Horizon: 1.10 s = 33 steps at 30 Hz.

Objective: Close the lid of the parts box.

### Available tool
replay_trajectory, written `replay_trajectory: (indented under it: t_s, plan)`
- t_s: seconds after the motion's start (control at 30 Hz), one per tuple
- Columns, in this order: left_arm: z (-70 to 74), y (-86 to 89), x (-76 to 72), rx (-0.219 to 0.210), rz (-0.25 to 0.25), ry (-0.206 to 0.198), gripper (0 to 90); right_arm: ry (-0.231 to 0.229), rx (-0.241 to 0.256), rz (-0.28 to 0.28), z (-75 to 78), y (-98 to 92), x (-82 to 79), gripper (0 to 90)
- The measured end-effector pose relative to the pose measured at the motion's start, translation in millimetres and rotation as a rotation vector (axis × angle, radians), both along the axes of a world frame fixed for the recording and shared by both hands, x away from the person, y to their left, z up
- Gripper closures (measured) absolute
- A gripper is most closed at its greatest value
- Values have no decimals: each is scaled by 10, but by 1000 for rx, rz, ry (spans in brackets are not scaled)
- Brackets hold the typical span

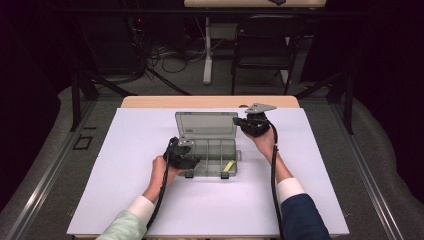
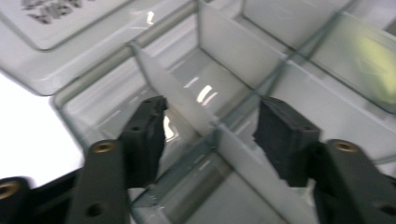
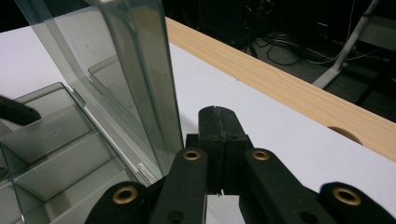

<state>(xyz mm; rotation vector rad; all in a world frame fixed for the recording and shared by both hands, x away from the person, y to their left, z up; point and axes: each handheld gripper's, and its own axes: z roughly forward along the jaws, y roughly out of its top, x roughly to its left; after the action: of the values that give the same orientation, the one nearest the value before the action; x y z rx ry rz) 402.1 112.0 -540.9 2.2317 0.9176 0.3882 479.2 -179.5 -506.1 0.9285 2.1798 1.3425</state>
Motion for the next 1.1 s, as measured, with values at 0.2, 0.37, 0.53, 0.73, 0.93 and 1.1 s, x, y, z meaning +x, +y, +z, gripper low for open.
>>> replay_trajectory:
  t_s: [0.2,0.37,0.53,0.73,0.93,1.1]
  plan:
    - [222,134,-49,-47,2,-63,213,-4,-5,6,24,-1,-19,900]
    - [495,280,-44,-44,29,-126,78,-10,-7,15,30,9,-30,900]
    - [726,411,68,-37,64,-160,0,-11,-12,21,32,23,-43,900]
    - [962,439,216,10,51,-212,212,-13,-33,28,38,42,-72,900]
    - [1044,426,249,41,-24,-260,543,-14,-41,24,44,39,-81,900]
    - [1033,430,264,57,-56,-271,679,-20,-53,7,80,34,-103,891]
